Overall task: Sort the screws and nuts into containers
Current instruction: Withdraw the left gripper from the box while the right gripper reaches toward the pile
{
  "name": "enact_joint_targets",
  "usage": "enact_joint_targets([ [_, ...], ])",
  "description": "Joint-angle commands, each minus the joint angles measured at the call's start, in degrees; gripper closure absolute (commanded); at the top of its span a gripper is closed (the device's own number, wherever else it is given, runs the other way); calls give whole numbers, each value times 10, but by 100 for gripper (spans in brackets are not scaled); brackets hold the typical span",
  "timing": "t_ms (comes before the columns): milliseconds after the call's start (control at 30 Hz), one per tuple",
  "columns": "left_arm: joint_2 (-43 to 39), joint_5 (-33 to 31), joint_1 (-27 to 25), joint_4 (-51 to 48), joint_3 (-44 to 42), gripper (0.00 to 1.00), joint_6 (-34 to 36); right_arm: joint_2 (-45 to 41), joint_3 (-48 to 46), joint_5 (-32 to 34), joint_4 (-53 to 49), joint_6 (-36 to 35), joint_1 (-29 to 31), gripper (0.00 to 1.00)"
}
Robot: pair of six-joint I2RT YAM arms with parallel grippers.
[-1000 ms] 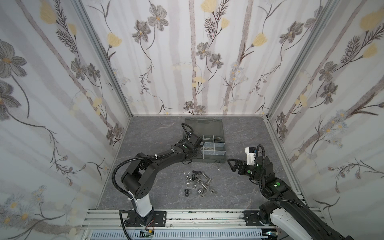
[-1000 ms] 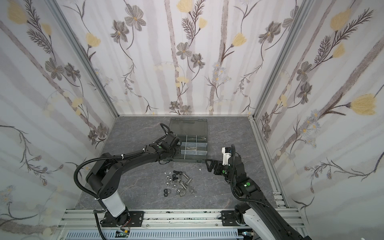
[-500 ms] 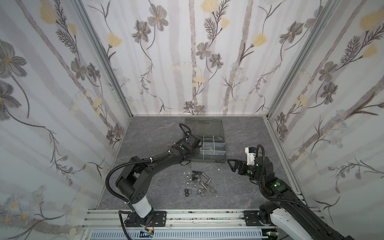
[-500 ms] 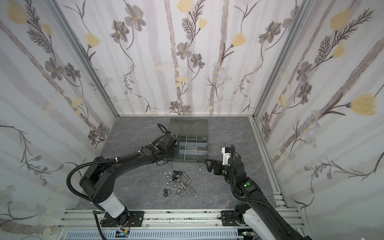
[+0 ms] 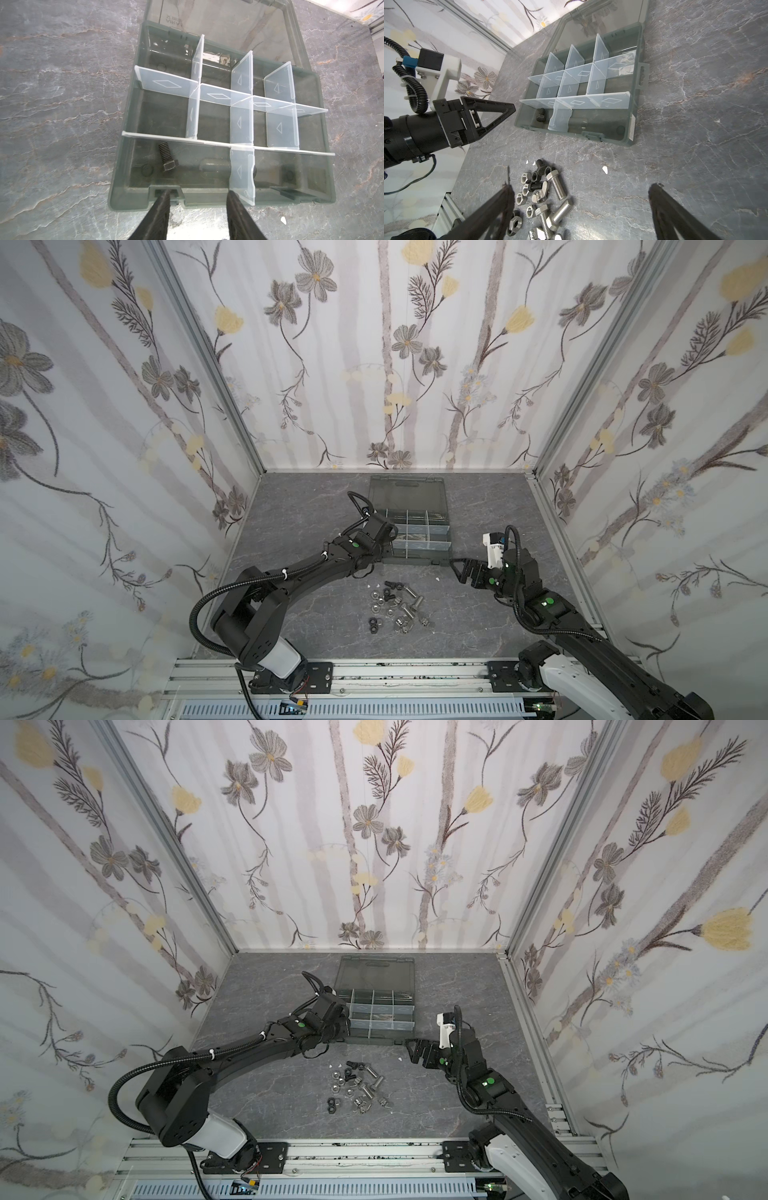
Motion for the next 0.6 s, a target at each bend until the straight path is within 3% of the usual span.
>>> enact_joint_targets([
  [0,-36,-25,1,6,-30,52,-31,35,26,-5,20,-18,20,2],
  [233,-139,-48,5,6,-121,49,-66,140,100,17,-7,-72,80,2],
  [567,-255,-46,7,6,-220,47,-117,282,207,31,-53,-152,150,19],
])
